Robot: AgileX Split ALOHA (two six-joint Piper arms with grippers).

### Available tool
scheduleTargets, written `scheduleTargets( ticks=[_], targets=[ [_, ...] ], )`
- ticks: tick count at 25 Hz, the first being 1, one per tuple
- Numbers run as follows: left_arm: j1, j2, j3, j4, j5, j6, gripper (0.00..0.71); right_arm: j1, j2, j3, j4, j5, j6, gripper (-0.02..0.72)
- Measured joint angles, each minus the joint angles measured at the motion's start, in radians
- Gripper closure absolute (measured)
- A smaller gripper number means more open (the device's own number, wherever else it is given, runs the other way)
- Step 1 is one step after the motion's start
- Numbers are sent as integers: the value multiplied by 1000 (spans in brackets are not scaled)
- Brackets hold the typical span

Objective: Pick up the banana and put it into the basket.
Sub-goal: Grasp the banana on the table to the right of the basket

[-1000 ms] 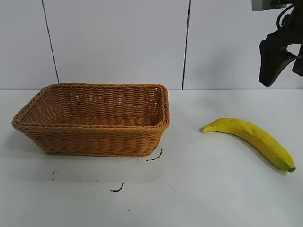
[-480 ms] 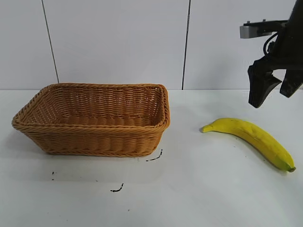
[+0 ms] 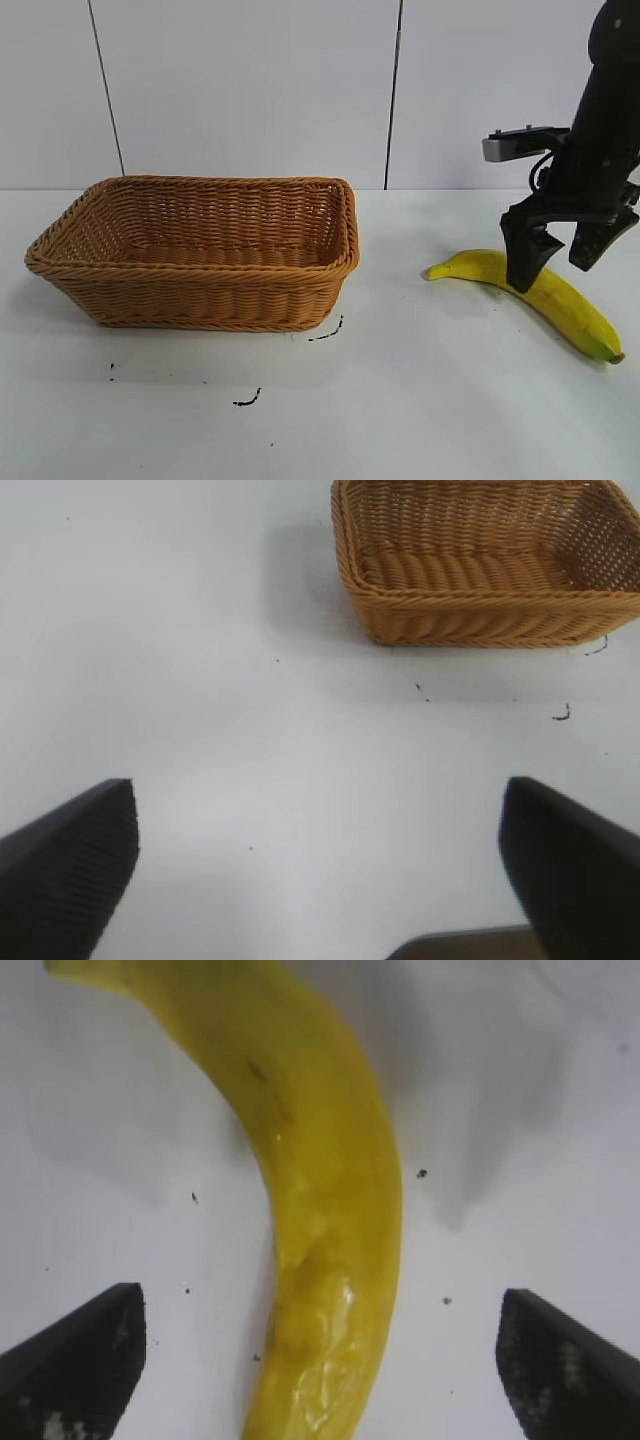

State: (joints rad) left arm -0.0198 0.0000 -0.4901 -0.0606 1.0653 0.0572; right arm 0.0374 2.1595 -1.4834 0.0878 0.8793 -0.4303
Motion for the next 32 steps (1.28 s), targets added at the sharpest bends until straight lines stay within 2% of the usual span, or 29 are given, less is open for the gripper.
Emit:
scheduleTargets(
  ticks=[10,13,21,25,27,29,32],
  targets=[
    [0,0,0,0,0,0,15,42,6,0,-23,-7,30,27],
    [0,0,0,0,0,0,15,44,6,0,-28,-12,56,27],
    [0,0,0,0,0,0,15,44,40,0,-47,-19,74,34],
    [0,0,0,0,0,0,15,44,40,0,-60,-24,82,143],
    [0,0,0,0,0,0,15,44,40,0,-74,-25,103,244],
    [0,0,0,-1,0,0,15,44,40,0,-97,-25,122,400],
    [0,0,0,-1,0,0,15,44,38,0,-126,-27,133,386]
  ],
)
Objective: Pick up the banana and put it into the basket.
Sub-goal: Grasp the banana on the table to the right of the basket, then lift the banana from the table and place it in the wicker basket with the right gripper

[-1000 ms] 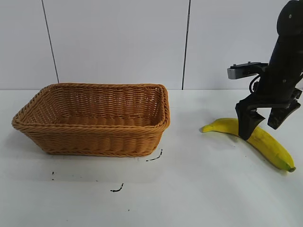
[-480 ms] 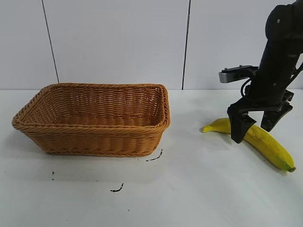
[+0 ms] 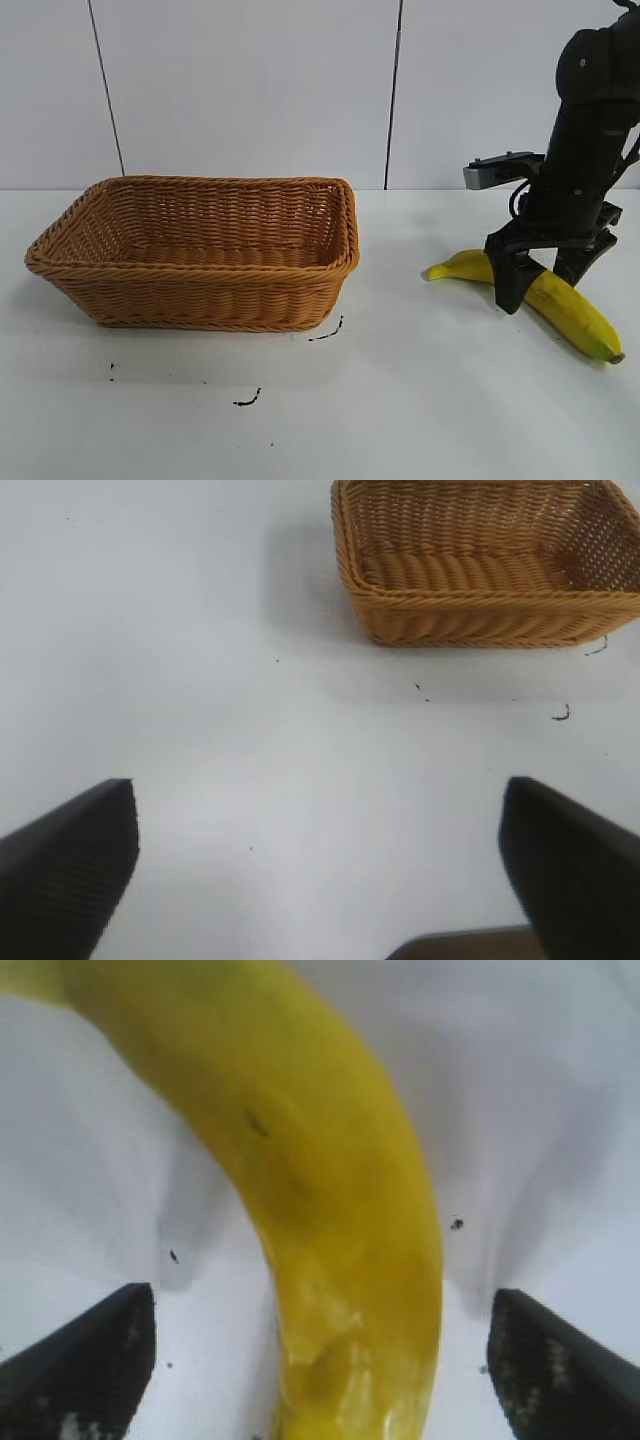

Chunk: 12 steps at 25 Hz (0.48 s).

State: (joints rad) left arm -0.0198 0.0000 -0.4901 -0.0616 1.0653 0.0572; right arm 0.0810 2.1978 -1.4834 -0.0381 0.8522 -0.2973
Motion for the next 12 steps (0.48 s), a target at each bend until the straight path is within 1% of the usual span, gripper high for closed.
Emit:
scheduleTargets(
  ticks=[3,5,8,11,12],
  targets=[
    [0,0,0,0,0,0,15,0,-14,0,-28,4,11,386],
    [0,0,0,0,0,0,15,0,-36,-14,-32,33,14,386],
    [0,0,0,0,0,0,15,0,-82,-70,-27,121,17,386],
    [0,0,0,0,0,0,15,0,-129,-153,17,236,18,386],
    [0,0,0,0,0,0,15,0,-139,-186,32,264,18,386]
  ],
)
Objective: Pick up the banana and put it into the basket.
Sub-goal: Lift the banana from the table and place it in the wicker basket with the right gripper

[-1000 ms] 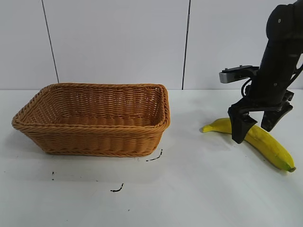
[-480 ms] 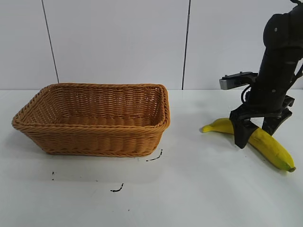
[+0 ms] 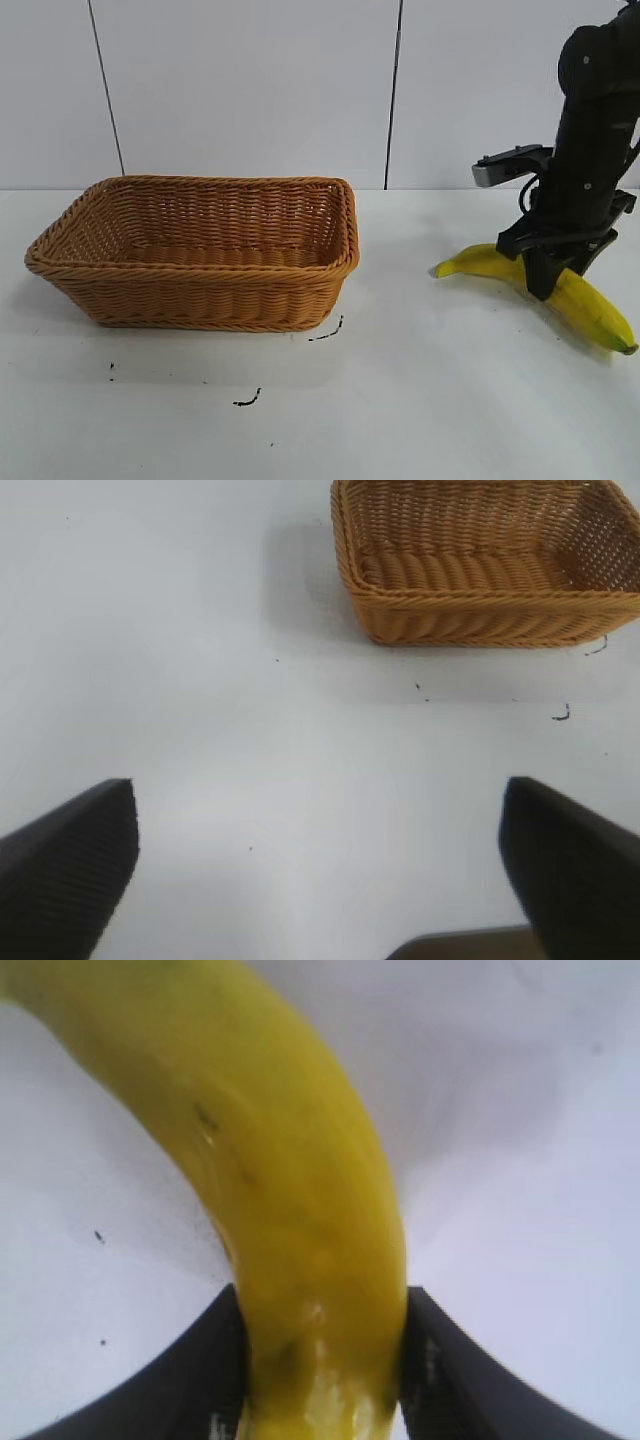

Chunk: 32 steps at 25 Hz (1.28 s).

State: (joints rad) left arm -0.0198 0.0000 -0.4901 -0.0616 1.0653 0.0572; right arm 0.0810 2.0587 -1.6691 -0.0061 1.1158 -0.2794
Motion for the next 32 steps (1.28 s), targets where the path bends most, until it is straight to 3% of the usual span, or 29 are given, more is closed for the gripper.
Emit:
scheduleTargets(
  ticks=[4,8,15,22,32],
  targets=[
    [0,0,0,0,0,0,15,15,-9,-118,19,86,0,386],
    [0,0,0,0,0,0,15,51,-9,-201,20,96,3,386],
    [0,0,0,0,0,0,15,178,-9,-285,6,92,-51,386],
    [0,0,0,0,0,0,15,357,0,-316,-7,-30,-176,386],
    [0,0,0,0,0,0,15,558,105,-323,-56,-290,-259,386]
  ],
)
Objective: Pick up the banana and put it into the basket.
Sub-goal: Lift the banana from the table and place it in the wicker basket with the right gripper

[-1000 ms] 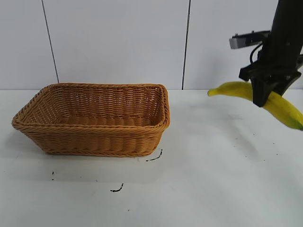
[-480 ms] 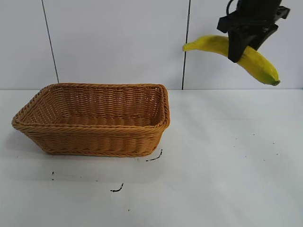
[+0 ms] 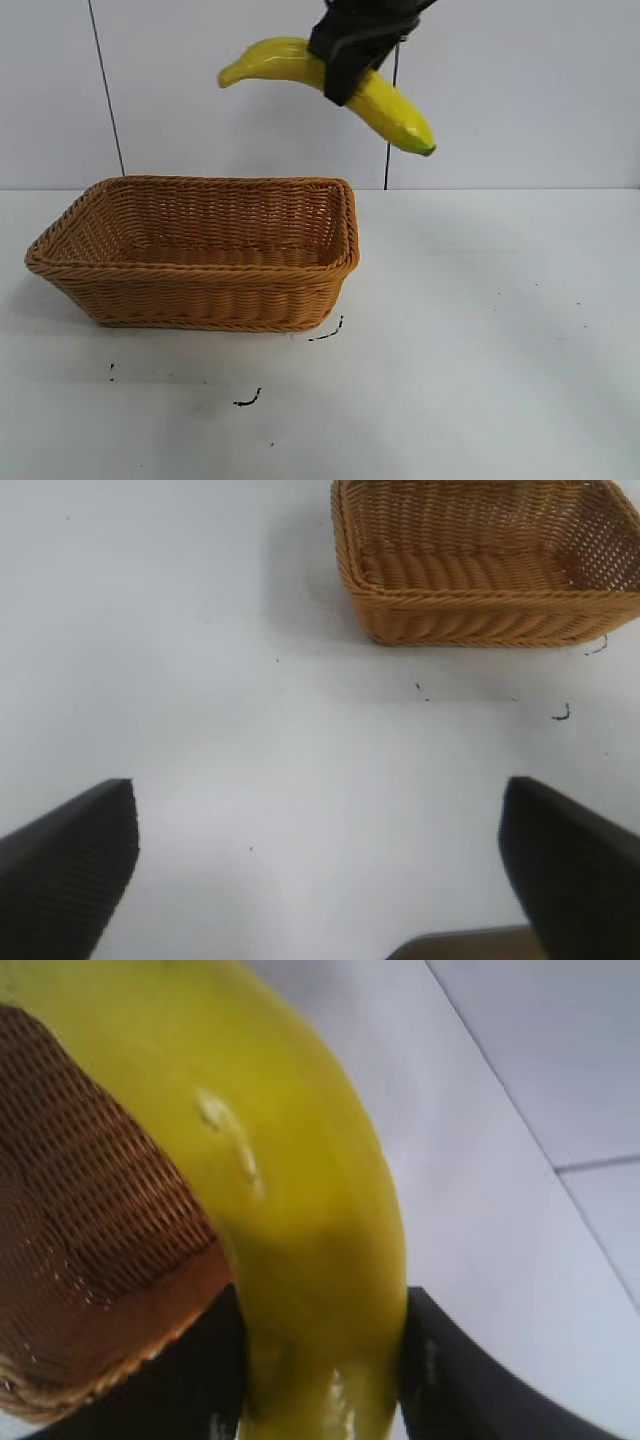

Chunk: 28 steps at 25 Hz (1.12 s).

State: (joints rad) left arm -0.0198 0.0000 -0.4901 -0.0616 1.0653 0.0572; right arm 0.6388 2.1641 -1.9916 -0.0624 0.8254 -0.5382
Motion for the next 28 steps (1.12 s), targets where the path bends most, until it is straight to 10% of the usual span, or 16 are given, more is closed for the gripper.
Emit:
scheduleTargets(
  ticks=[10,22,28],
  targets=[
    [0,0,0,1,0,0,15,17,195,0,-11,-199,-5,386],
    [0,0,0,1,0,0,15,15,256,0,-4,-237,-5,379],
    [0,0,0,1,0,0,15,15,255,-7,-3,-234,29,56]
  ],
)
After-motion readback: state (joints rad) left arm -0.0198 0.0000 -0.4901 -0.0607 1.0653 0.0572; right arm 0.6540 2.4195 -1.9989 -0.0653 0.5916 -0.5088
